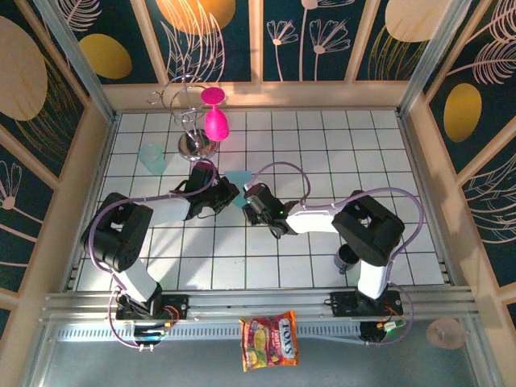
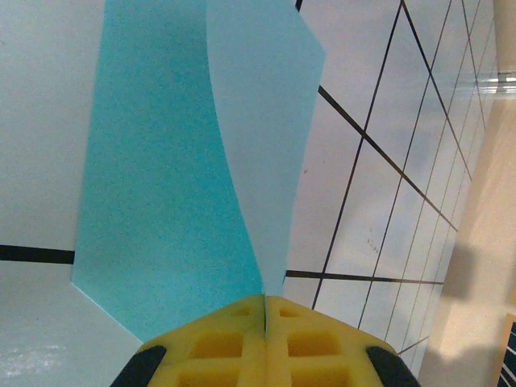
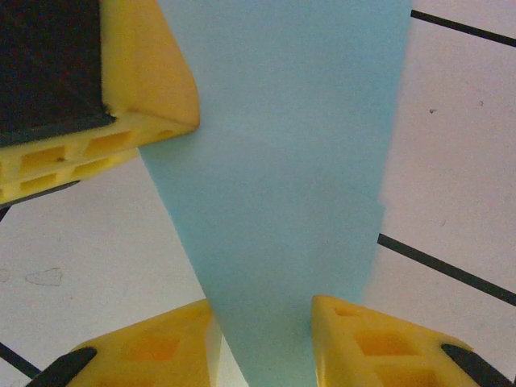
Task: Fold a paper plane with a square sheet of paper (pick it up from the middle)
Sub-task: Fourth fold the wing at the center of the table.
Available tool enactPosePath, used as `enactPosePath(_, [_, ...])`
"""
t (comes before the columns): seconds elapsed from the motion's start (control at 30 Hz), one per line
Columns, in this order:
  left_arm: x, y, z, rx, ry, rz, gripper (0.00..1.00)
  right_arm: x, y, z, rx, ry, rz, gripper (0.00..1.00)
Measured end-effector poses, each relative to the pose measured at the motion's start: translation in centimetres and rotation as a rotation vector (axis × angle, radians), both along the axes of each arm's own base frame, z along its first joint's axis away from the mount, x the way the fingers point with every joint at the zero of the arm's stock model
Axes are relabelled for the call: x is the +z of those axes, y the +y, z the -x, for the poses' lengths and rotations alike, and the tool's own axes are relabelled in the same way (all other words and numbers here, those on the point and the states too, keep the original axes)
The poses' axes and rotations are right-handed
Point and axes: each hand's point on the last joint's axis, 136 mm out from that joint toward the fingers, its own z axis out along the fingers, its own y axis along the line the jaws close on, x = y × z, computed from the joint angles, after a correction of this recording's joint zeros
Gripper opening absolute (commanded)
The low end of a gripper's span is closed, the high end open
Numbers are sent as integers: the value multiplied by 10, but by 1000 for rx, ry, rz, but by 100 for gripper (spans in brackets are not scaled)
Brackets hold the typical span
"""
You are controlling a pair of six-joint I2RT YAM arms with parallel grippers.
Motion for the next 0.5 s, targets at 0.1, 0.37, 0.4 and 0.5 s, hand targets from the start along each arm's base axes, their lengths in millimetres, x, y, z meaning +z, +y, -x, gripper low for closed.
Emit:
enactPosePath(0.1, [0, 0, 0, 0, 0, 0, 6, -2, -1, 0, 1, -5, 13, 35])
enactPosePath(0.37, [0, 0, 0, 0, 2, -1, 7, -6, -2, 1, 5, -12, 37, 32])
enactPosePath(0.4, [0, 0, 0, 0, 2, -1, 8, -6, -2, 1, 7, -13, 38, 31])
enactPosePath(0.5, [-1, 0, 1, 0, 5, -2, 10, -6, -2, 1, 10, -14, 41, 26])
